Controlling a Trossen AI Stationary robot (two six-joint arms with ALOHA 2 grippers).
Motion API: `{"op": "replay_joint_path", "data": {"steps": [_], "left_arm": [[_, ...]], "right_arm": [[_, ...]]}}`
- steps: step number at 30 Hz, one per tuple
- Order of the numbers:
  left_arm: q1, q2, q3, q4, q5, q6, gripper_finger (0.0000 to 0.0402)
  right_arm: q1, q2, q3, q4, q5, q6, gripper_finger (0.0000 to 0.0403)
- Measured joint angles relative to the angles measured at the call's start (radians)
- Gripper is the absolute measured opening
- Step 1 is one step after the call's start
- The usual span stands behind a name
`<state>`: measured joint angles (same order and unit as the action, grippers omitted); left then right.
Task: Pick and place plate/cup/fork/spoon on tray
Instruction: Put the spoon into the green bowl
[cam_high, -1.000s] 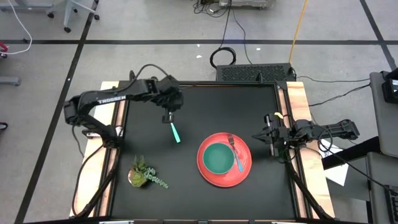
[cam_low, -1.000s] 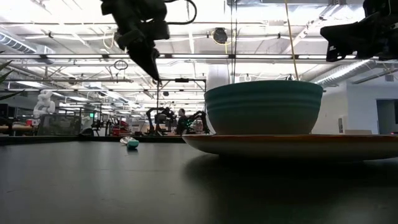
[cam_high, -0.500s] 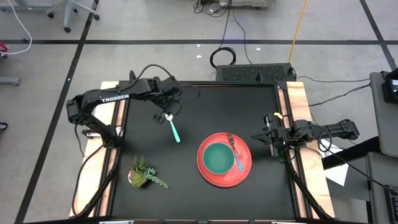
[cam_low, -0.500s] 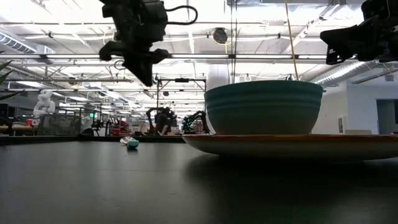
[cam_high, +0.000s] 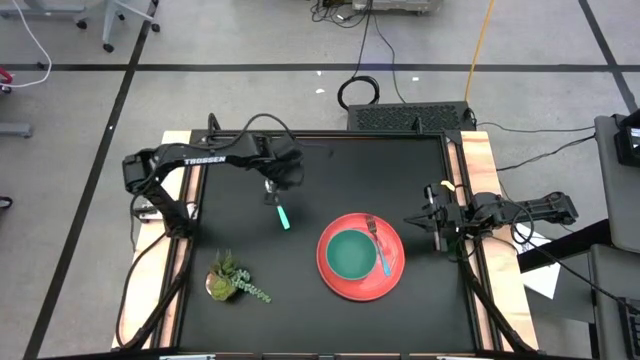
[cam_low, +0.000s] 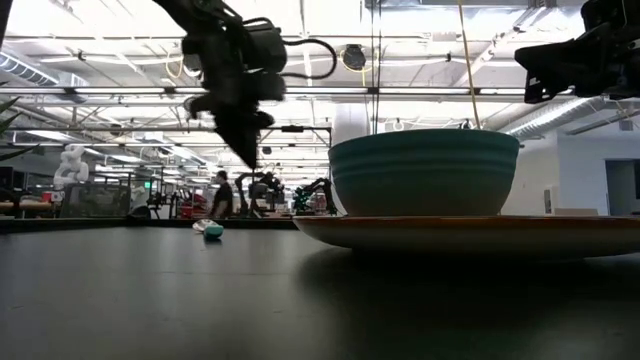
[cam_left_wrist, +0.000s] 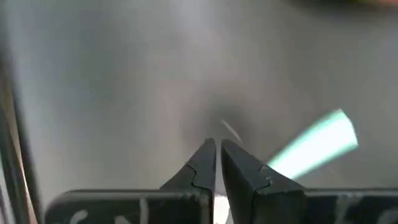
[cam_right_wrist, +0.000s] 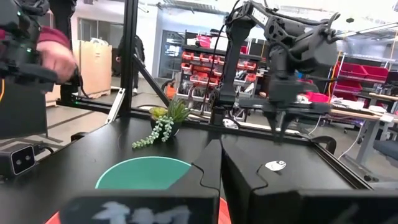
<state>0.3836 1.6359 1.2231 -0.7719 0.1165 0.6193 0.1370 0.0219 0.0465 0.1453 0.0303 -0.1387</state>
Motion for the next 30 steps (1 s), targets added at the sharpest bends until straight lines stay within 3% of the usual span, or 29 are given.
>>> {"op": "replay_joint_path", "data": {"steps": [4, 11, 15, 20, 22, 30], "left_arm": [[0.002, 0.017, 0.000, 0.120, -0.038, -0.480, 0.0031], [0.001, 0.016, 0.001, 0.155, -0.004, -1.069, 0.0031], [-0.009, 0.016, 0.001, 0.155, -0.004, -1.257, 0.0031], [-0.041, 0.016, 0.001, 0.146, -0.007, -1.343, 0.0031], [-0.047, 0.016, 0.001, 0.147, 0.001, -1.258, 0.0031], [-0.063, -0.001, 0.002, 0.026, -0.008, -0.351, 0.0031]], "right_arm": [[0.000, 0.000, 0.000, 0.000, 0.000, 0.004, 0.0000], [0.000, 0.000, 0.000, 0.000, 0.000, 0.023, 0.0000], [0.000, 0.000, 0.000, 0.000, 0.000, 0.045, 0.0000], [0.000, 0.000, 0.000, 0.000, 0.000, 0.052, 0.0000], [0.000, 0.000, 0.000, 0.000, 0.000, 0.056, 0.0000], [0.000, 0.000, 0.000, -0.004, 0.000, 0.067, 0.0000]]}}
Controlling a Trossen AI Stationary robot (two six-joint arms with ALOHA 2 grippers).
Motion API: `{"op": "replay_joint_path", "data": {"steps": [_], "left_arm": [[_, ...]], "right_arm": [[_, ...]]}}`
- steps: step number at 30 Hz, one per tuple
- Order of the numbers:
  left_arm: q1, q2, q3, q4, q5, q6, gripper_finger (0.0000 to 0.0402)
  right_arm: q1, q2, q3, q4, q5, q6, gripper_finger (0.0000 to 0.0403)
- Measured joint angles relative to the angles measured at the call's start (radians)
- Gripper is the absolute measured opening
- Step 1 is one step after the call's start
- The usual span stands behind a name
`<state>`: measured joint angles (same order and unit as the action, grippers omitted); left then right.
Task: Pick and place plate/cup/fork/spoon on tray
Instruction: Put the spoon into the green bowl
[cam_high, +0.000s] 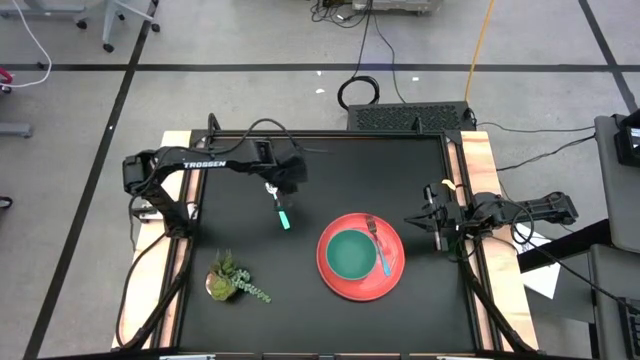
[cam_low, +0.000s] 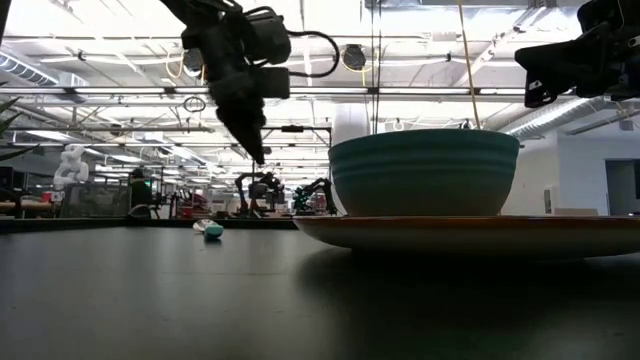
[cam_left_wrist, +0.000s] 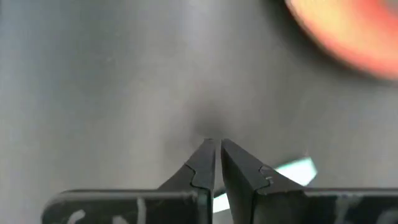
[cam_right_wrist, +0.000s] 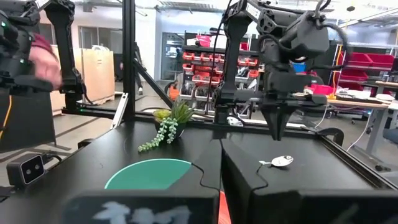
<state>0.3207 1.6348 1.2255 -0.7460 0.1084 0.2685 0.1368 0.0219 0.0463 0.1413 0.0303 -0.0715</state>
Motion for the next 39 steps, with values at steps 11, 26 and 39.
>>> {"op": "replay_joint_path", "data": {"steps": [11, 26, 39], "left_arm": [[-0.009, 0.003, -0.001, -0.177, -0.171, 0.692, 0.0031], [-0.065, 0.030, -0.001, -0.138, 0.013, 0.616, 0.0072], [-0.100, 0.132, -0.003, -0.245, -0.126, 0.822, 0.0240]], "right_arm": [[0.000, 0.000, 0.000, 0.002, 0.005, -0.017, 0.0000], [0.000, 0.000, 0.000, 0.000, 0.052, -0.006, 0.0000], [0.000, 0.005, 0.000, 0.004, 0.052, 0.008, 0.0000]]}}
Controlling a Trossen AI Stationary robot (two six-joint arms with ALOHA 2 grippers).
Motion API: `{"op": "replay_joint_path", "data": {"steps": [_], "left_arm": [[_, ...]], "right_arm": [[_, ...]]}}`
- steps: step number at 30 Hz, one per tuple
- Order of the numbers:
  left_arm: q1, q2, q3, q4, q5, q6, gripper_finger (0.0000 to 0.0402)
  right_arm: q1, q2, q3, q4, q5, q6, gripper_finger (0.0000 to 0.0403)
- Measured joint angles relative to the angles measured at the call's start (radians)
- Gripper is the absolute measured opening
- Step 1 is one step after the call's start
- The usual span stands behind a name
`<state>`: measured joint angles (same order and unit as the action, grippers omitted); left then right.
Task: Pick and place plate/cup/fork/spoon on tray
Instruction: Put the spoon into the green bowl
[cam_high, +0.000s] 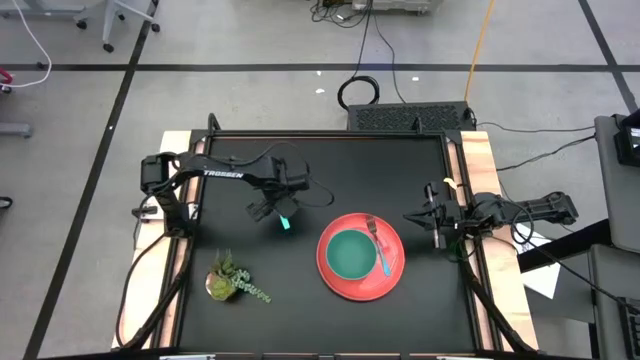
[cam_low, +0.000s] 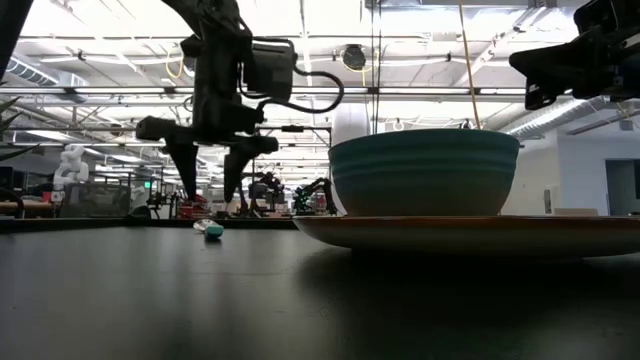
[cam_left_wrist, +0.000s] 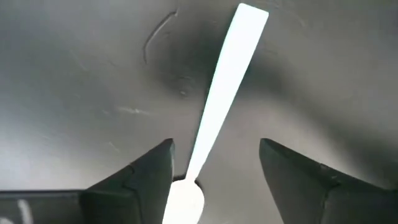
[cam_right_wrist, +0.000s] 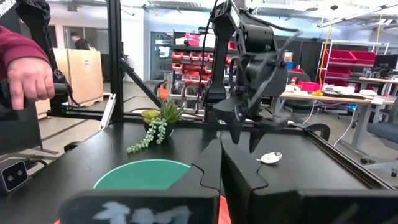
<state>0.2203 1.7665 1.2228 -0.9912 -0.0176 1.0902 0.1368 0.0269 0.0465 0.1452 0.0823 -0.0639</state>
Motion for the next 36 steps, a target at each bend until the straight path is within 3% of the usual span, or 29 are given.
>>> {"op": "replay_joint_path", "data": {"steps": [11, 19, 36], "left_arm": [[0.027, -0.001, -0.061, 0.074, -0.036, 0.248, 0.0253], [0.028, -0.001, -0.151, 0.183, -0.144, 0.262, 0.0253], [0.039, -0.001, -0.150, 0.246, -0.079, 0.312, 0.0250]], "right_arm": [[0.000, 0.001, 0.000, 0.000, 0.000, -0.001, 0.0000], [0.000, 0.001, 0.000, 0.000, 0.000, -0.005, 0.0000], [0.000, 0.001, 0.000, 0.005, 0.001, -0.001, 0.0000]]}}
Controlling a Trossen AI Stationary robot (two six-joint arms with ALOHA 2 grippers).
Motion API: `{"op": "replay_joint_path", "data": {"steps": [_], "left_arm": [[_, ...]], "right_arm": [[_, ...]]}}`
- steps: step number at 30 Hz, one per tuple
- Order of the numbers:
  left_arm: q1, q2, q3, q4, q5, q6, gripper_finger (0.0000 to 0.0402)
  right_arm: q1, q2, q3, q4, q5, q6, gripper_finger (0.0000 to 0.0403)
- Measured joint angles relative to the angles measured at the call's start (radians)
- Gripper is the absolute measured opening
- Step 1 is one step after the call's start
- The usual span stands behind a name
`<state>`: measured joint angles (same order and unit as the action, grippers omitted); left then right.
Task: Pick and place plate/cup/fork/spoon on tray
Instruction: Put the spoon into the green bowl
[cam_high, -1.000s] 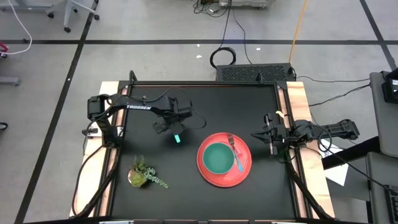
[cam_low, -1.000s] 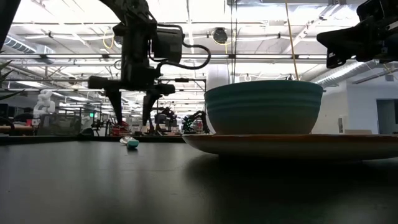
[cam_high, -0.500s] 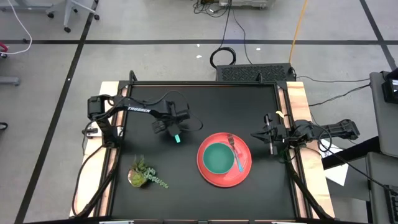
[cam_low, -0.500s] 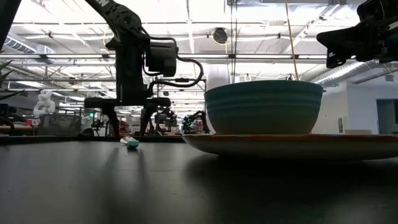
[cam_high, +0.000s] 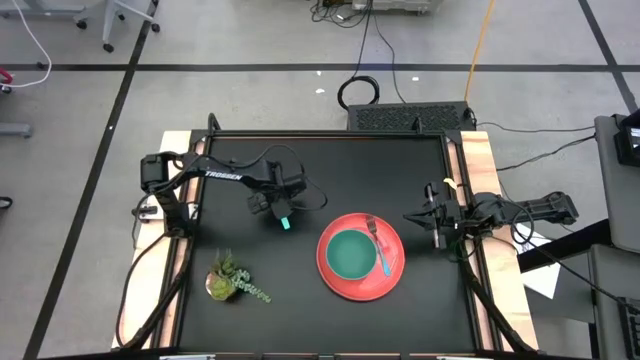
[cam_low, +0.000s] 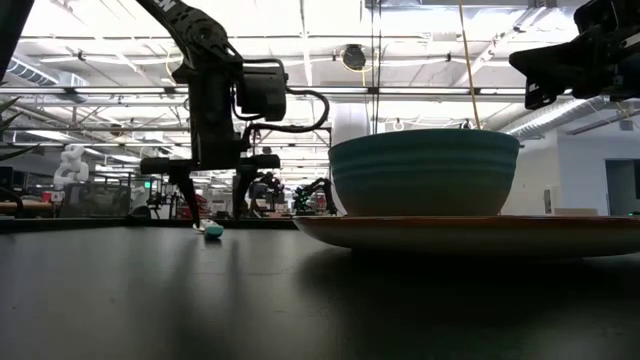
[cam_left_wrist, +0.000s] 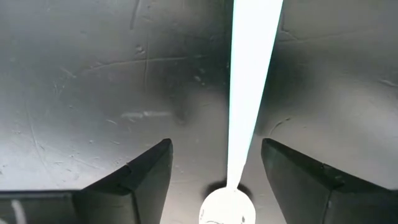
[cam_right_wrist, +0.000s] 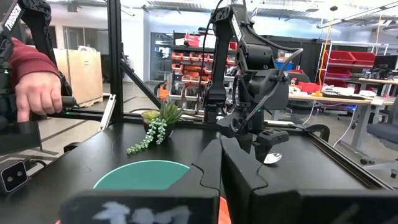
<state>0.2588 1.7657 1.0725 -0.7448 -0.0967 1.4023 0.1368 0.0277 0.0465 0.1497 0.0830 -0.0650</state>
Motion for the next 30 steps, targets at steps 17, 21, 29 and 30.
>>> {"op": "replay_joint_path", "data": {"steps": [17, 21, 29, 30], "left_arm": [[0.029, 0.000, 0.000, -0.013, 0.064, -0.016, 0.0162], [0.029, 0.000, -0.002, -0.009, 0.066, -0.029, 0.0172], [0.028, -0.008, -0.070, 0.050, 0.047, -0.031, 0.0221], [0.028, -0.008, -0.075, 0.056, 0.044, -0.031, 0.0225]], "right_arm": [[0.000, 0.000, 0.000, 0.000, 0.000, 0.000, 0.0000], [0.000, 0.000, 0.000, 0.000, 0.000, 0.000, 0.0000], [0.000, 0.000, 0.000, 0.000, 0.000, 0.000, 0.0000], [0.000, 0.000, 0.000, 0.000, 0.000, 0.001, 0.0000]]}}
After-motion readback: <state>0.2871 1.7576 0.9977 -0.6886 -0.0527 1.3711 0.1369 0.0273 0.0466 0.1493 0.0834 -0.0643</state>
